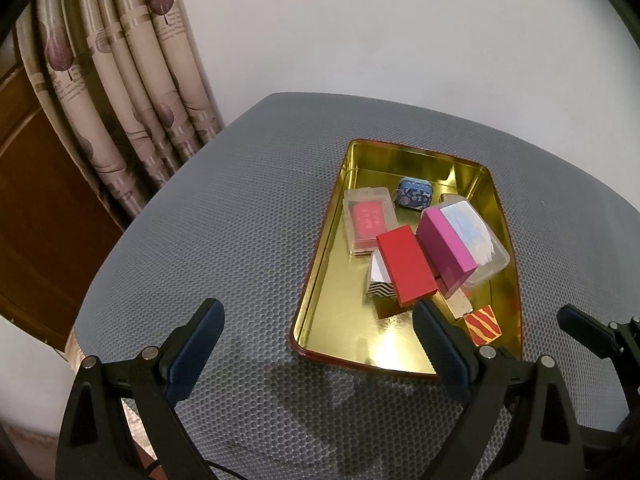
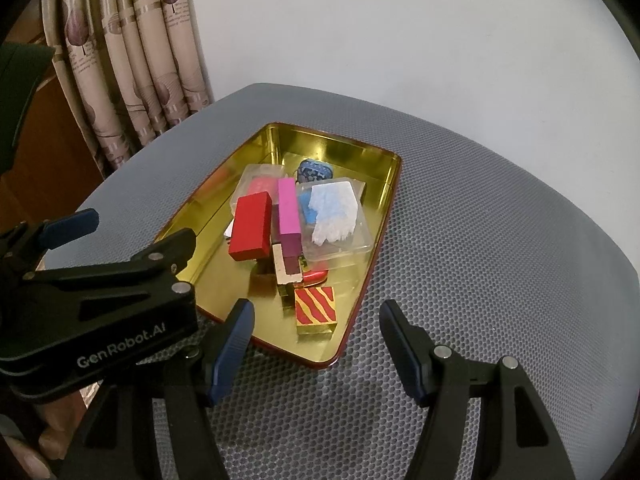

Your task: Organize rigid objects

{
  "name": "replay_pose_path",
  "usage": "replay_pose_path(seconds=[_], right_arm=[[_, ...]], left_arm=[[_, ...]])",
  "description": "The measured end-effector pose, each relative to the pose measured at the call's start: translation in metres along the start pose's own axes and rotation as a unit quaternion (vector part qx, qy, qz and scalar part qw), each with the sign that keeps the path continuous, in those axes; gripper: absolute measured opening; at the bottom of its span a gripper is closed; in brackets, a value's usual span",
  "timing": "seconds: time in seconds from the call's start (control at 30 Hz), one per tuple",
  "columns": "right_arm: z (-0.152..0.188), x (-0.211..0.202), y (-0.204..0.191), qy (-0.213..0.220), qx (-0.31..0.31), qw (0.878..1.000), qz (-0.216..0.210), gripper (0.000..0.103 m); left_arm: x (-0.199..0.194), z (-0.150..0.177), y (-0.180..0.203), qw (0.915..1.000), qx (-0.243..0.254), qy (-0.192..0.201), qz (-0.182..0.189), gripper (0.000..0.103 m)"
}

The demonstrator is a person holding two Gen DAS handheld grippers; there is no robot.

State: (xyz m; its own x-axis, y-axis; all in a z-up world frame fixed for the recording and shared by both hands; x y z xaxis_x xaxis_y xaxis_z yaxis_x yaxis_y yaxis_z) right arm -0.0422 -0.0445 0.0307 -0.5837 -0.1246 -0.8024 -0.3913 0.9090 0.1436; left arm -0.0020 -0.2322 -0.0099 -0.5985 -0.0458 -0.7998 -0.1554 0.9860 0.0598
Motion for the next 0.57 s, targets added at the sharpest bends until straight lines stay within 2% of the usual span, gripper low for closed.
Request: replay_pose_path(seconds=[0.57], right_arm=[[0.0007, -0.0016, -0.004, -0.003, 0.003, 1.0, 0.001, 0.067]], left_arm=[[0.0018, -0.0033, 0.0025, 1.0, 0.003, 0.009, 0.002, 0.094]])
Point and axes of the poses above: each gripper's, at about its wrist camera, not at the fingertips, and x roughly the way its jaws point, y to its right, z to its underside, the point moved 1 cm from there along x, roughly the way its jaws point, and after that the axes turned 11 degrees about z, right-handed, at the moved point
